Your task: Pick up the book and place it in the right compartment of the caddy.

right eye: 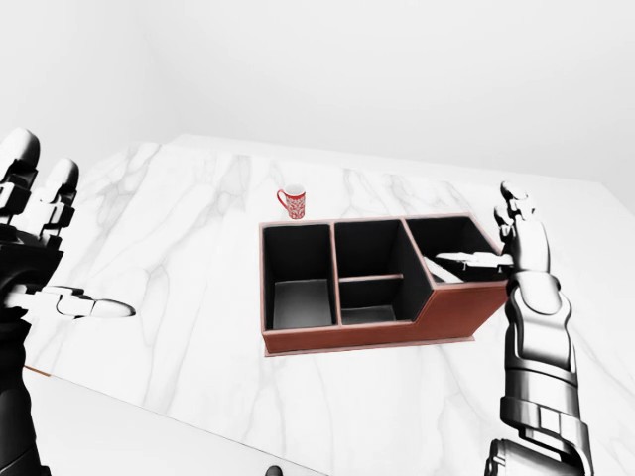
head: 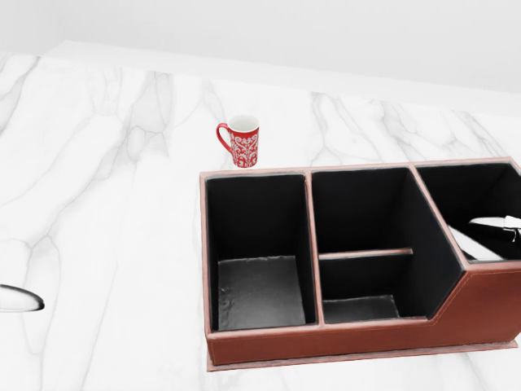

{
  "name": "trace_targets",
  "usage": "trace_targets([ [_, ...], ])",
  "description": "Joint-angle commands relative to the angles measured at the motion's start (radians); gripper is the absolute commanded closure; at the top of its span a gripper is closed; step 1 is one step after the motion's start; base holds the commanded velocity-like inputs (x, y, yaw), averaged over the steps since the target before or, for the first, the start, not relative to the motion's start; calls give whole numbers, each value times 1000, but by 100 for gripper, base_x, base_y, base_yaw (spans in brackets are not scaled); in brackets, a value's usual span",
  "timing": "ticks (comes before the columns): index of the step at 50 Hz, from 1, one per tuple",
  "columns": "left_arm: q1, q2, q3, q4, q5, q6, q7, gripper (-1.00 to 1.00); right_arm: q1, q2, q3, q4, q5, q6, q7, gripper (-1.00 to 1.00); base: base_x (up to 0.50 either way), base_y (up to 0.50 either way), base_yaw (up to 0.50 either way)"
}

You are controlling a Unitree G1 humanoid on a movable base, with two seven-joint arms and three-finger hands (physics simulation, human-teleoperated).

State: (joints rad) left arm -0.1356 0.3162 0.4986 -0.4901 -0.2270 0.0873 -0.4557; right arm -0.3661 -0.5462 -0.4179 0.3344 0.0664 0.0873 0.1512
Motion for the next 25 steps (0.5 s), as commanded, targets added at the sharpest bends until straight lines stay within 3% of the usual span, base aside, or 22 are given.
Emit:
trace_targets([
  [1,10,5,-9,19,-7,0,-26,-100,-1,-2,-8,8,4,0,-11,-100,0,0,0],
  [11,5,8,-6,5,-12,0,-24,-100,4,-7,-19,-17,7,0,-7,-100,0,0,0],
  [17,-30,37,24,-21,-49,0,3,-100,30,-11,-45,-164,-9,0,-21,-100,0,0,0],
  [21,-110,107,87,-70,-145,0,63,-100,0,-60,-91,-385,-6,0,-2,-100,0,0,0],
  [25,-192,207,144,-93,-274,0,156,-100,-50,-114,-129,-551,6,0,18,-100,0,0,0],
])
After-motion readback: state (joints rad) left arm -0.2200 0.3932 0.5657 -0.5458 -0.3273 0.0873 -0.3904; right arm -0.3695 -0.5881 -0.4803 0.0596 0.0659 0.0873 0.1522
